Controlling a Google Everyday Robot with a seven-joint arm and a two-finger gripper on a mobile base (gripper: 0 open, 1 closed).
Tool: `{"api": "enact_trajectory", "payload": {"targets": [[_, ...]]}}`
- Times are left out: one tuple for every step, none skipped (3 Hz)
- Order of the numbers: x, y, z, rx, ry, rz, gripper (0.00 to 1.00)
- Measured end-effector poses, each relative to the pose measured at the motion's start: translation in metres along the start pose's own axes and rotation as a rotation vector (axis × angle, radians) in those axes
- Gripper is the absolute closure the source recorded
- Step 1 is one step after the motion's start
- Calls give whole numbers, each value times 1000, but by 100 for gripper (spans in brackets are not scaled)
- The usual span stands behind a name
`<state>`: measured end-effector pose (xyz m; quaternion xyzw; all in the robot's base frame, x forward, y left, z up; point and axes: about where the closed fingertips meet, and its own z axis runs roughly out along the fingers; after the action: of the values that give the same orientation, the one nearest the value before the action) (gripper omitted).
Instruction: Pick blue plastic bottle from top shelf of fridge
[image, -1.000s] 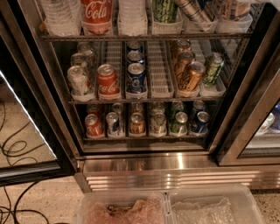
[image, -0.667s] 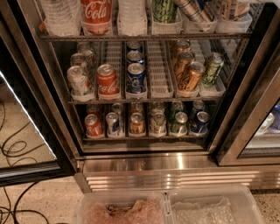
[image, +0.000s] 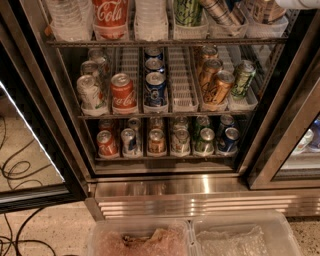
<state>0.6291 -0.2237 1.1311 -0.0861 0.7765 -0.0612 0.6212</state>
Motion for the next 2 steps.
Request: {"api": "enact_trajectory", "payload": {"targets": [[-20,-1,-18,3,-53,-14,100],[-17,-1,-23,4,-52,-7,100]]}}
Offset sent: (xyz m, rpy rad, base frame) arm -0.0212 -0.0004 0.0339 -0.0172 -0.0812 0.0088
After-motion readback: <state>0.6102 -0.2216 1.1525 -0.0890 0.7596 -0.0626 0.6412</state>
